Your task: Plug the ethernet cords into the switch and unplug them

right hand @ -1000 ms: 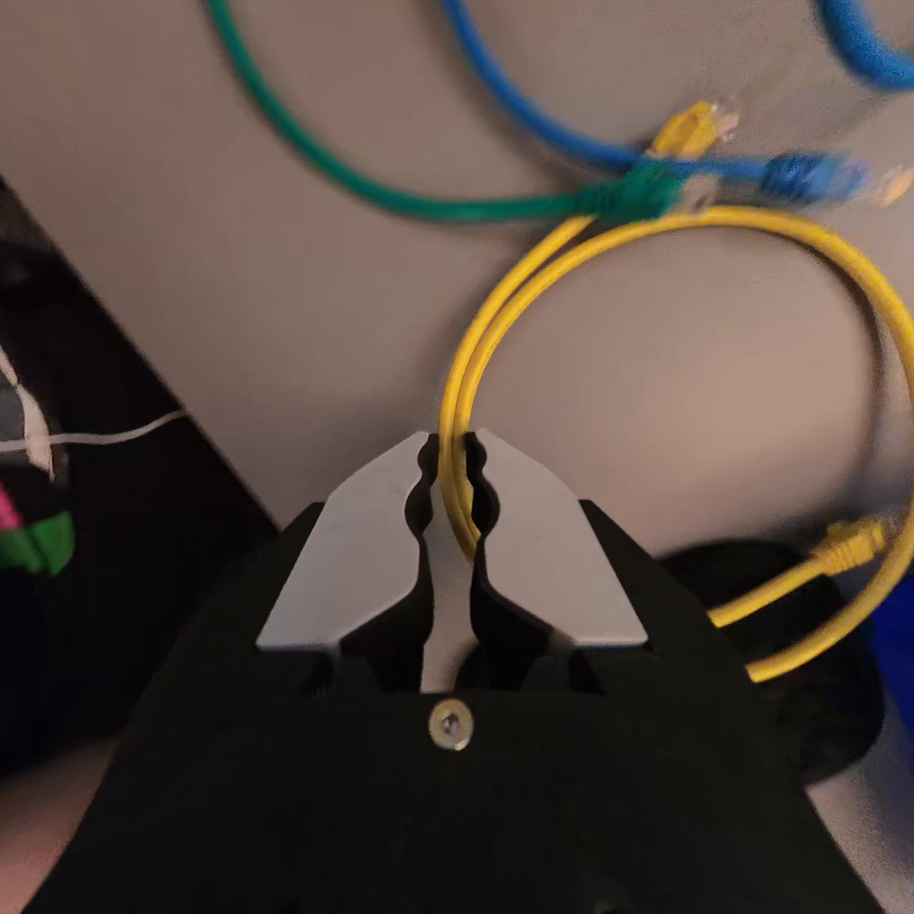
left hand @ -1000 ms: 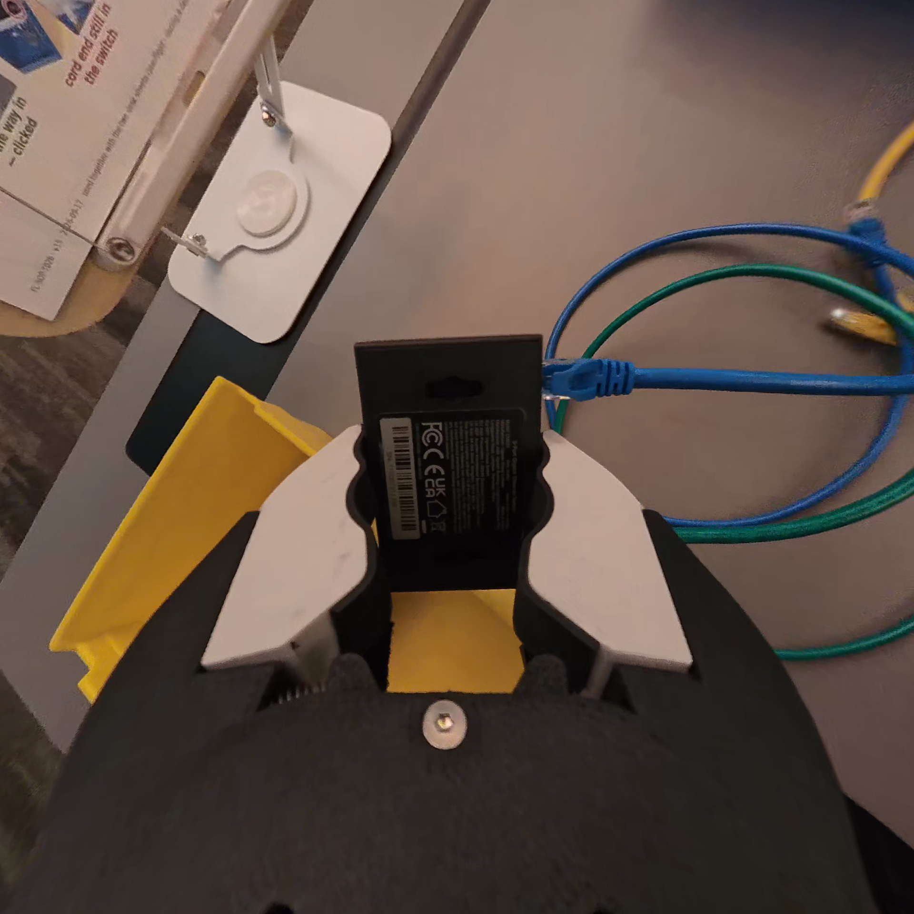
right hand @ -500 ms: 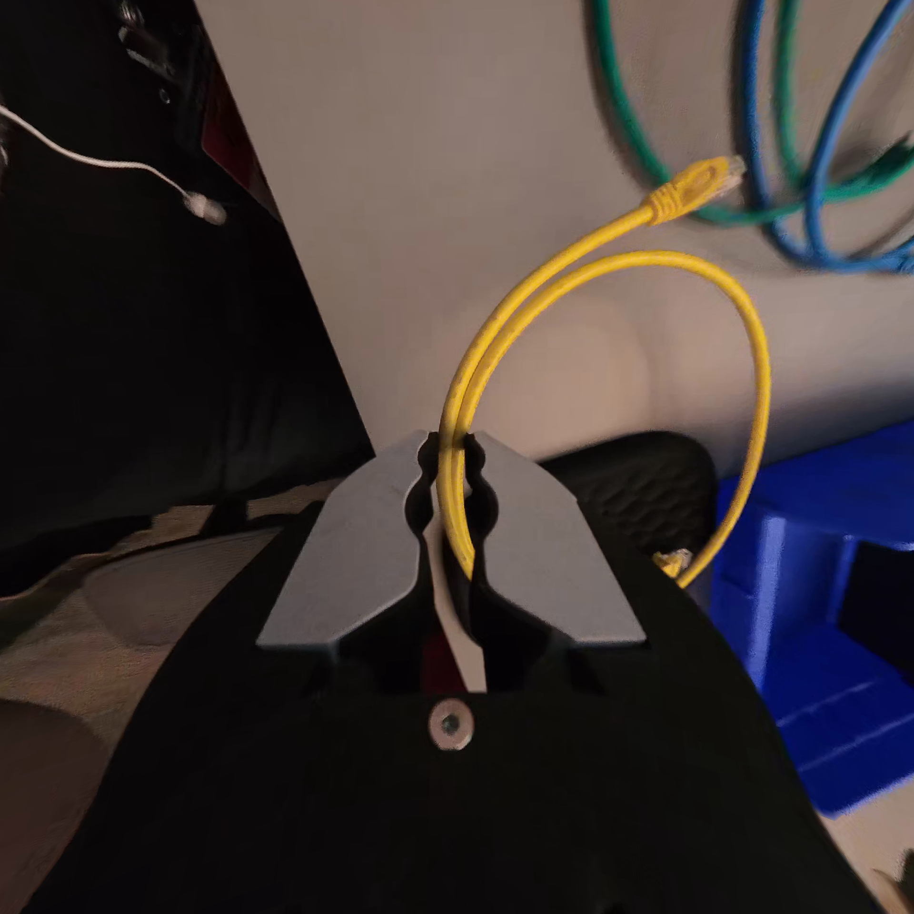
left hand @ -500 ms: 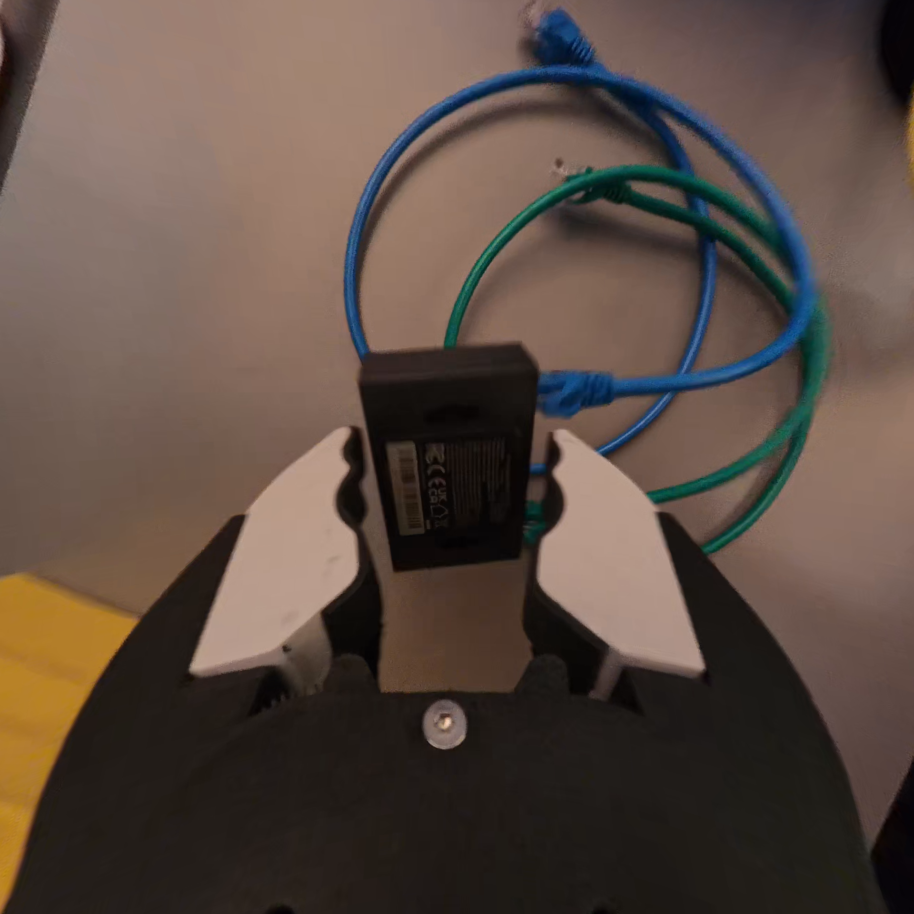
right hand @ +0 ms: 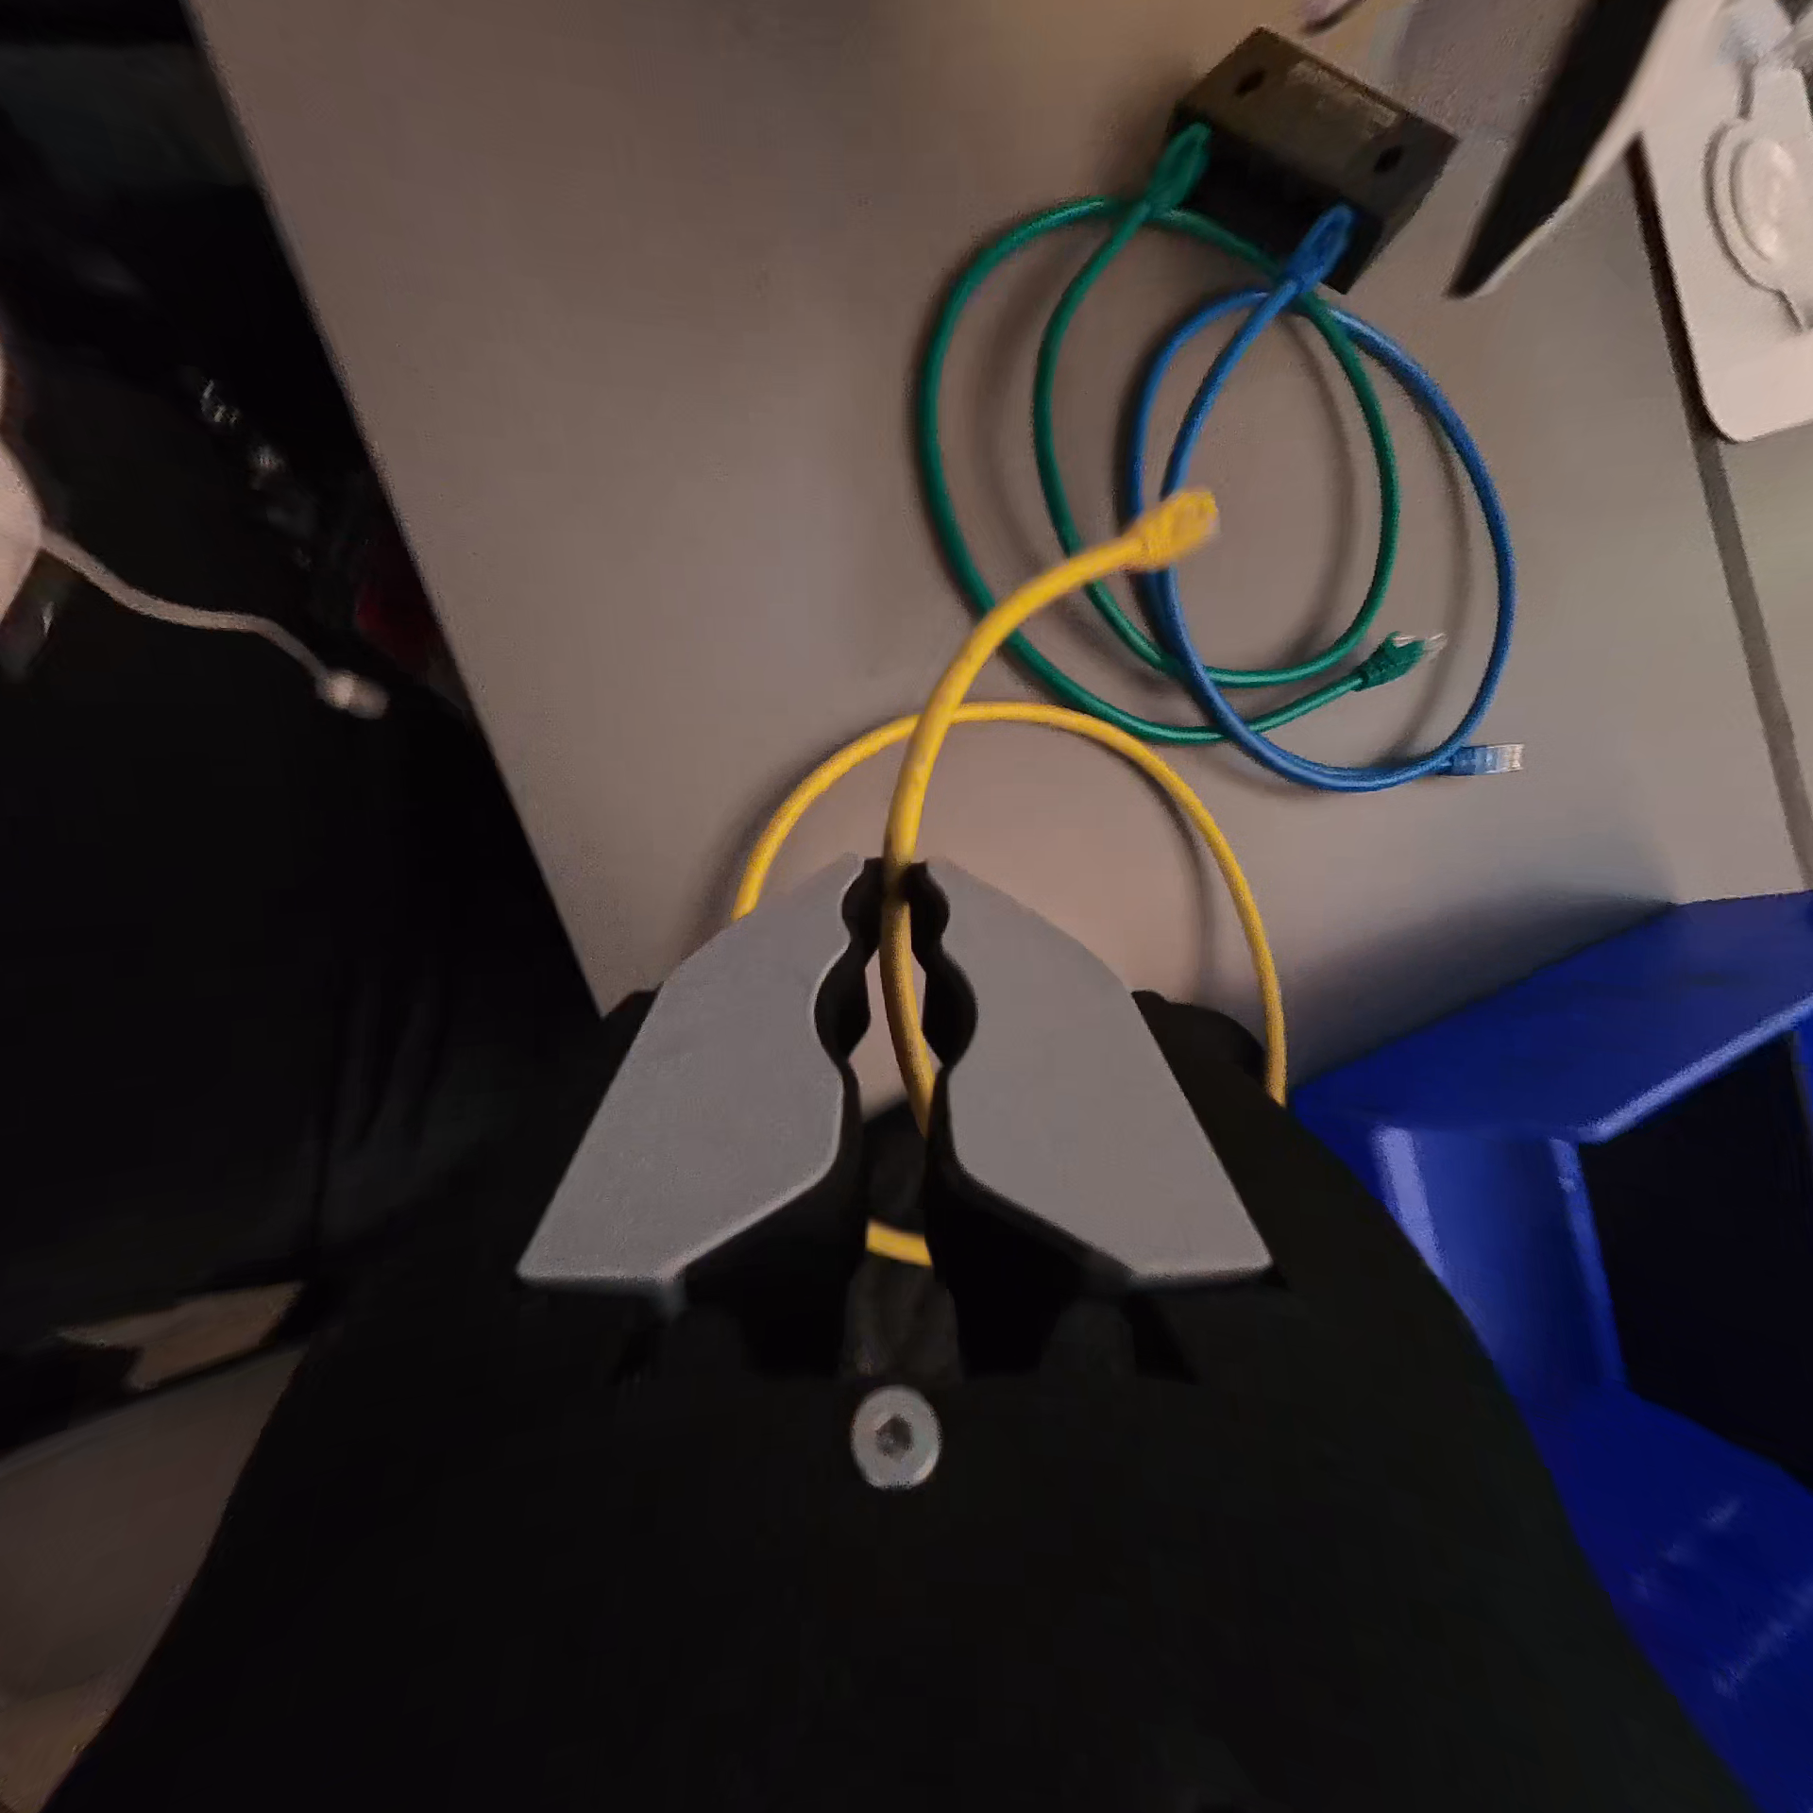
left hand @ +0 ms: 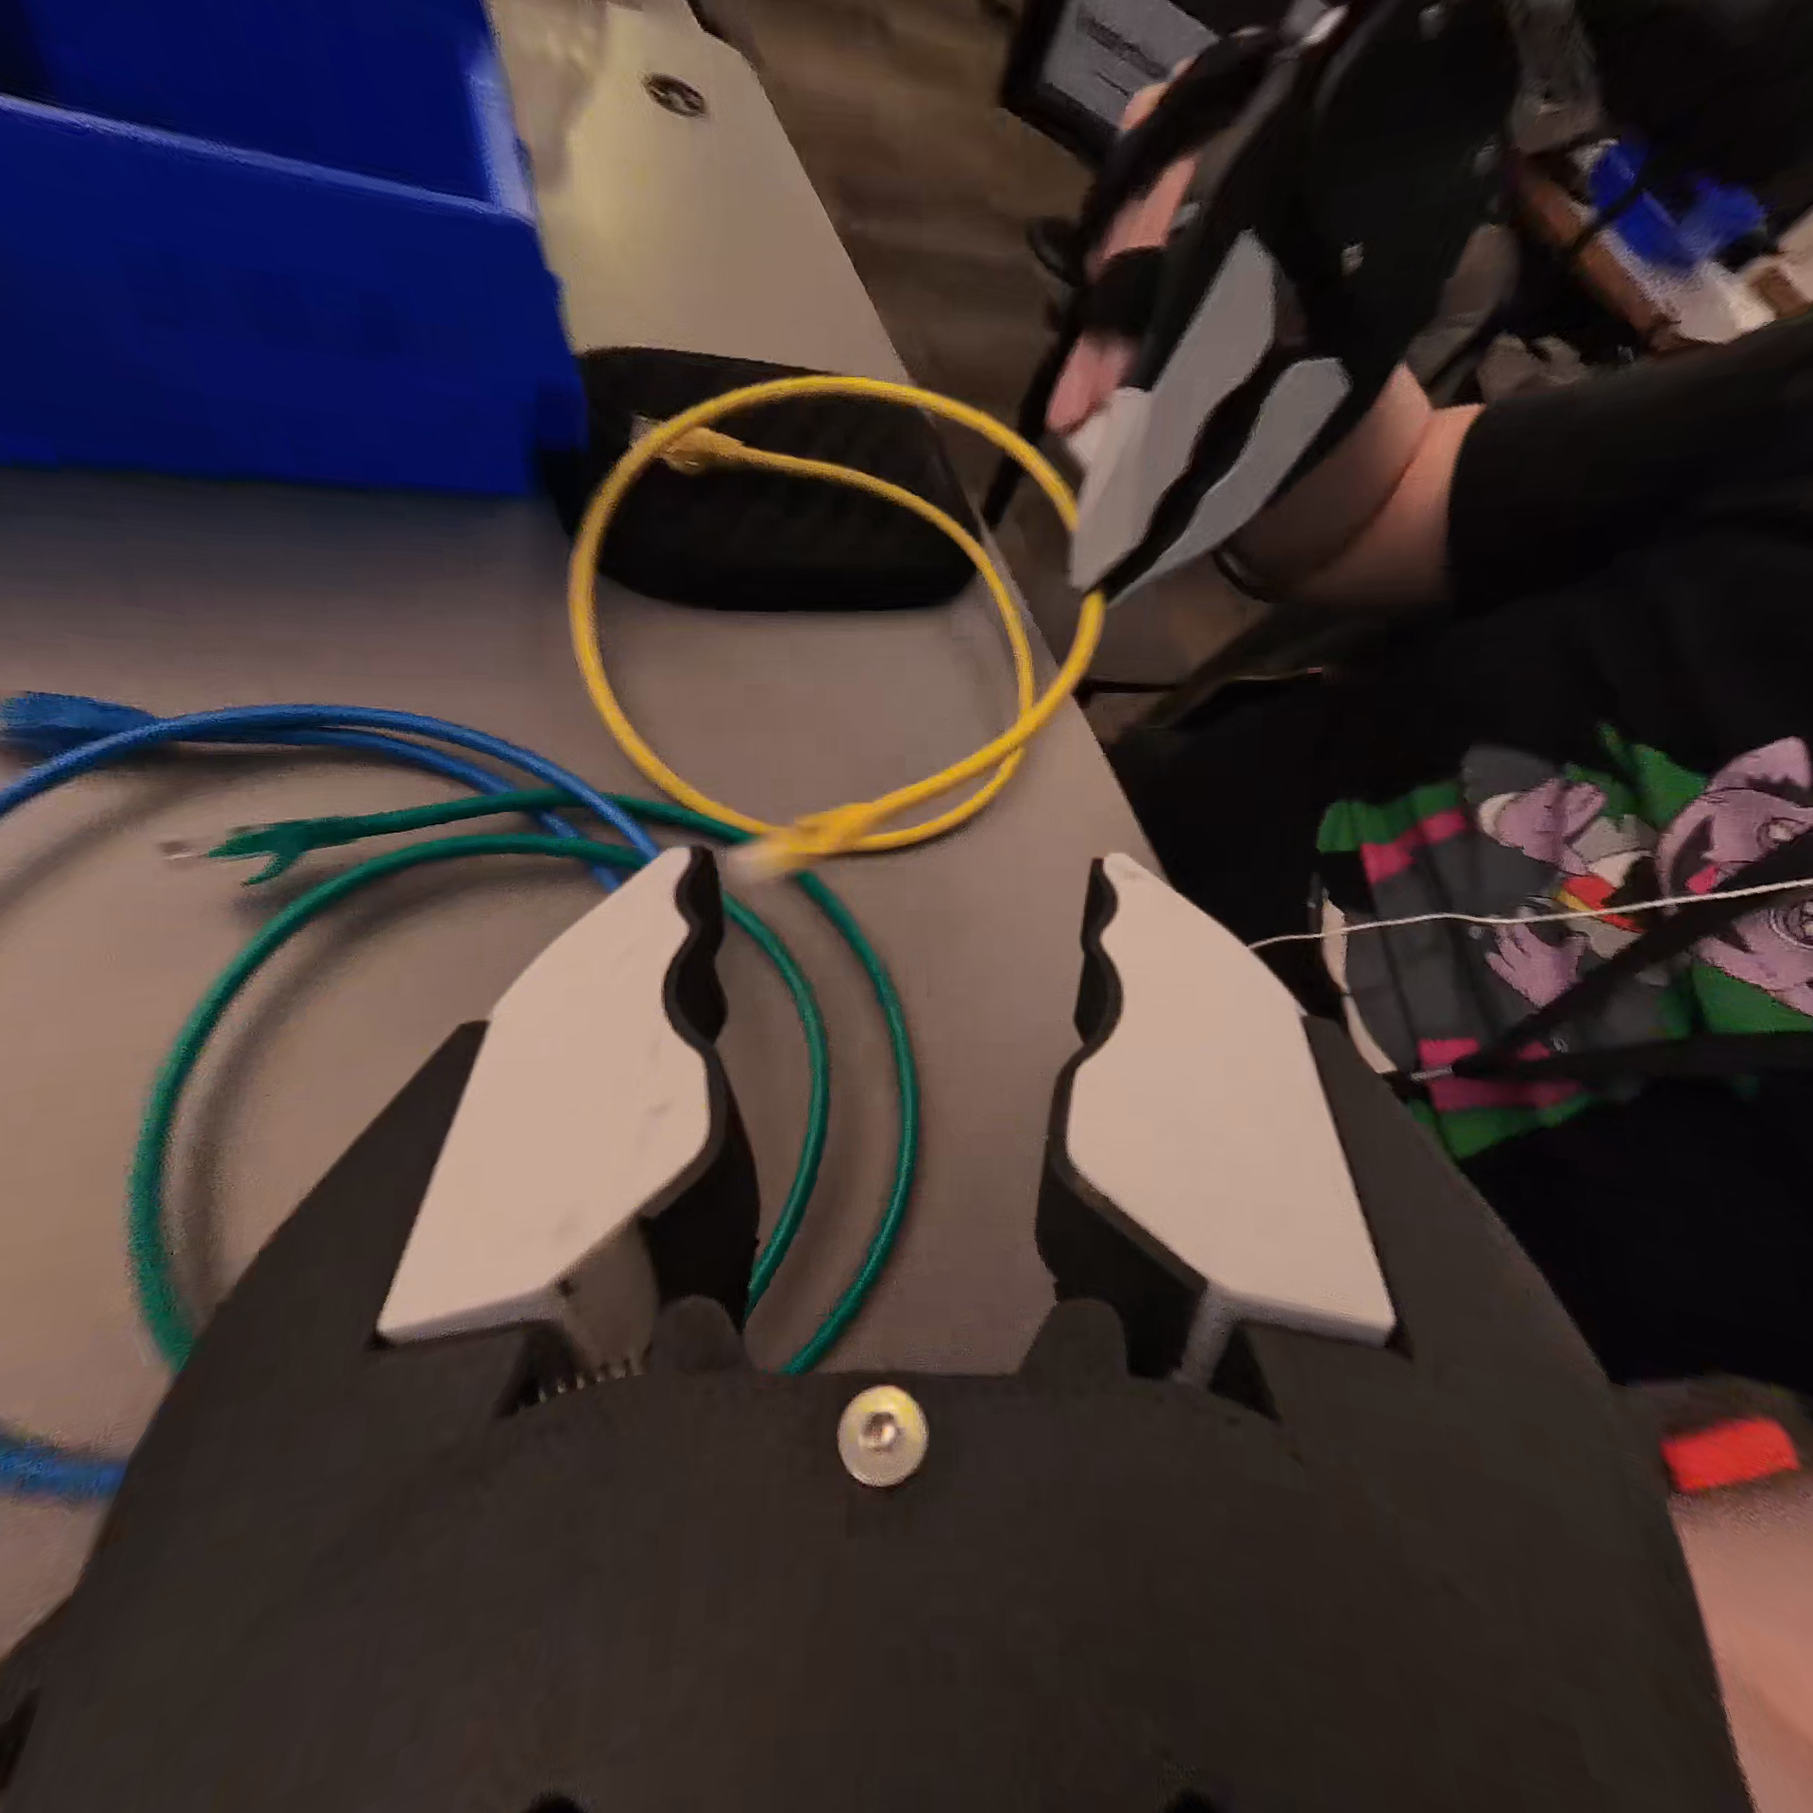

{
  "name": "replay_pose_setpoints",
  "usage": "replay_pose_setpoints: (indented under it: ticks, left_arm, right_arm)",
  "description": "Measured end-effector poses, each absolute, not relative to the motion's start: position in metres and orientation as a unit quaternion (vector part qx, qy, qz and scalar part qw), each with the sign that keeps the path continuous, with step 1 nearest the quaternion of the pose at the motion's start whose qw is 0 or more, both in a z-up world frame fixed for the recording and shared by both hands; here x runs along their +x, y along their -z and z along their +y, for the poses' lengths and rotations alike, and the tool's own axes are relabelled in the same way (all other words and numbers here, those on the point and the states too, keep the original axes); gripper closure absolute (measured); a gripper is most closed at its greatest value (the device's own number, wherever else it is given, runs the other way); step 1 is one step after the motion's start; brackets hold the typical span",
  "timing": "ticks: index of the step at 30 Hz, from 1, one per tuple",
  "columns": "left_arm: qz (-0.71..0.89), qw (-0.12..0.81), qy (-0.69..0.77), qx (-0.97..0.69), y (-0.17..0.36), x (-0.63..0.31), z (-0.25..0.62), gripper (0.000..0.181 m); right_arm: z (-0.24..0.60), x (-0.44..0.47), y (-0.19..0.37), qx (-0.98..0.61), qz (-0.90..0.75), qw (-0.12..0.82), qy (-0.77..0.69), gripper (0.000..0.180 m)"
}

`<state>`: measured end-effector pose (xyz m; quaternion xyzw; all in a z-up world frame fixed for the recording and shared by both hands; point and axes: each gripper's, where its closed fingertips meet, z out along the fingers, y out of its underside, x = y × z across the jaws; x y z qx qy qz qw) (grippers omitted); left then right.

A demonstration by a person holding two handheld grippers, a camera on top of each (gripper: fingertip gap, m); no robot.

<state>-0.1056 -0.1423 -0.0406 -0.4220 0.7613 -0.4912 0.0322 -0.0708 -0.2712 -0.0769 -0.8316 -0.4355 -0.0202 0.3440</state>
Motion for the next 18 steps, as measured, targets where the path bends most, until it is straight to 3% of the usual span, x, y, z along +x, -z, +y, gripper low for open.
replay_pose_setpoints:
  ticks: [3, 6, 13, 18]
  left_arm:
    - [0.752, 0.019, 0.504, -0.424, 0.041, -0.098, -0.150, 0.122]
    - [0.765, 0.055, 0.481, -0.425, 0.051, -0.094, -0.144, 0.107]
    - [0.763, -0.006, 0.518, -0.388, 0.059, -0.096, -0.168, 0.105]
    - [0.776, -0.046, 0.537, -0.328, 0.049, -0.109, -0.196, 0.120]
  right_arm:
    - [-0.262, -0.069, 0.098, -0.841, -0.421, 0.339, 0.027, 0.174]
    - [-0.267, -0.080, 0.096, -0.821, -0.431, 0.374, -0.009, 0.174]
    - [-0.286, -0.079, 0.051, -0.750, -0.452, 0.482, -0.035, 0.174]
    - [-0.300, -0.077, 0.037, -0.720, -0.458, 0.520, -0.048, 0.174]
